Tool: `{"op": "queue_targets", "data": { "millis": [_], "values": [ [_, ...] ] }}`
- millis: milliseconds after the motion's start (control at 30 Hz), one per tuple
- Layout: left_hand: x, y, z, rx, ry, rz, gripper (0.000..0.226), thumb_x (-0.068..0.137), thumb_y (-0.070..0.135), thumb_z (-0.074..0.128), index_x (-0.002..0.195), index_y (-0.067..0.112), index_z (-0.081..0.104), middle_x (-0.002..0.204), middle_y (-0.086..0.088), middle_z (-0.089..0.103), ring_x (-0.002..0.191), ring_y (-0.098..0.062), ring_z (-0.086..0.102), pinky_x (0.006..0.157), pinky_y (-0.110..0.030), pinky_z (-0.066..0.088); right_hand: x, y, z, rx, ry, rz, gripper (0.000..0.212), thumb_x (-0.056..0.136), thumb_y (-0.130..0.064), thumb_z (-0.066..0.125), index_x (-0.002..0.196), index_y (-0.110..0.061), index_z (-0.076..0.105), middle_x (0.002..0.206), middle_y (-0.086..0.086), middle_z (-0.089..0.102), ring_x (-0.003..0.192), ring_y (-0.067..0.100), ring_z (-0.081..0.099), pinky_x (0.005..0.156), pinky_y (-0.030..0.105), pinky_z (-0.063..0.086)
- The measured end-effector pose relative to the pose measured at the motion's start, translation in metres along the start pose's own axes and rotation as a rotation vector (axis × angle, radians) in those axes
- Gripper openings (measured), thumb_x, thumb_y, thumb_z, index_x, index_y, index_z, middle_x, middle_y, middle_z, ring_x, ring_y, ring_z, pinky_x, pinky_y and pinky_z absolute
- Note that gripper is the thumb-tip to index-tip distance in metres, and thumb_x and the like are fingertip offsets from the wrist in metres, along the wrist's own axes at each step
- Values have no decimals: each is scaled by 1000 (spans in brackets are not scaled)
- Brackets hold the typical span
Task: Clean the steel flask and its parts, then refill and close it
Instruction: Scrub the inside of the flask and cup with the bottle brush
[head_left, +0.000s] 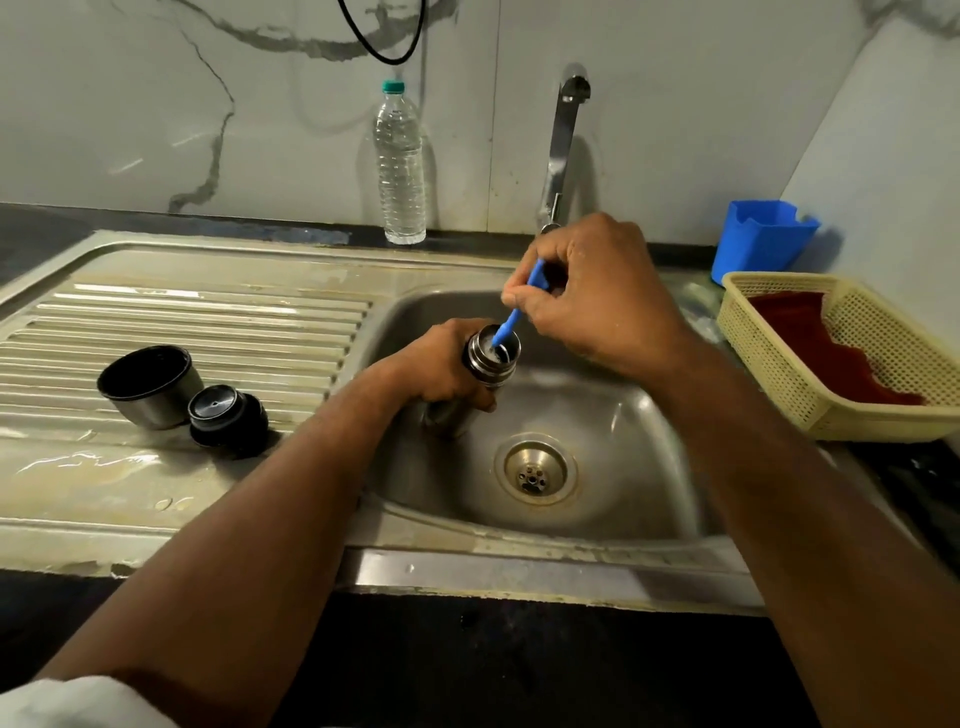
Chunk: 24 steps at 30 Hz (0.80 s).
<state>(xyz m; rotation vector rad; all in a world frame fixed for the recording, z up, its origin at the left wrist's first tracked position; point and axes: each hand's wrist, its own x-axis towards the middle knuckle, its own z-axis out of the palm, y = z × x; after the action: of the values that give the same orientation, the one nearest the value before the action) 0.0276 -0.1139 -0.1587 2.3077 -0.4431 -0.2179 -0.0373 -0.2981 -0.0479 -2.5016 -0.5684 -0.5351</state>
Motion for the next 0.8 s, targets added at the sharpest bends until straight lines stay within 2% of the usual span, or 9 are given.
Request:
{"op": "queue_targets", "data": {
  "millis": [133,233,300,433,500,533,567,700,800],
  "values": [
    [-8,27,-3,84,-28,89,62,64,8,98,107,35,62,94,22,65,99,-9,64,90,-27,48,5,-62,-32,-586,-340,-15,16,87,-9,72,77,-15,60,73,0,55,70,20,59,67,35,49],
    [-4,28,4,119,-15,46,65,66,14,98,123,21,67,108,6,70,100,-11,61,88,-25,45,7,-76,-16,-969,-499,-184,3,97,-22,58,94,-20,58,75,0,45,82,27,58,70,37,48],
    [-5,19,1,146,-8,4,64,66,16,98,122,20,68,105,4,68,102,-17,65,86,-27,46,-1,-73,5,-1099,-606,-209,17,99,-33,55,92,-19,61,74,0,48,78,21,58,74,37,55],
    [-10,22,-2,125,-36,92,61,63,10,99,107,31,62,91,18,63,95,-13,64,86,-28,46,5,-48,5,-873,-769,5,29,98,-42,51,76,-24,53,79,-1,60,68,15,54,61,31,43],
    [-11,23,1,134,-73,133,63,61,9,99,106,34,63,92,22,65,95,-11,66,87,-30,48,6,-44,-4,-643,-887,198,26,99,-35,52,79,-20,59,83,3,66,66,16,55,57,29,41],
    [-10,23,2,130,-78,137,63,61,9,98,108,33,64,94,21,67,96,-11,67,88,-31,50,3,-43,-8,-638,-893,194,24,99,-30,53,80,-17,59,83,4,65,65,17,54,55,29,39],
    [-10,22,2,124,-74,138,62,61,9,98,109,30,66,96,19,68,98,-12,68,91,-34,52,-4,-43,-11,-727,-857,106,21,98,-27,54,81,-16,57,80,3,61,63,17,52,55,29,39],
    [-8,18,0,125,-94,154,55,63,9,97,107,25,69,99,12,72,95,-11,69,94,-42,56,-37,-36,-8,-1265,-616,-597,22,106,-18,42,103,-12,62,73,4,44,66,18,42,62,35,35],
    [-7,20,0,116,-110,145,56,67,3,95,89,39,59,90,19,65,85,-1,62,85,-30,50,-37,-34,-2,-1400,-536,-766,28,102,-8,36,107,-5,64,77,12,45,74,24,44,63,37,39]
  ]
}}
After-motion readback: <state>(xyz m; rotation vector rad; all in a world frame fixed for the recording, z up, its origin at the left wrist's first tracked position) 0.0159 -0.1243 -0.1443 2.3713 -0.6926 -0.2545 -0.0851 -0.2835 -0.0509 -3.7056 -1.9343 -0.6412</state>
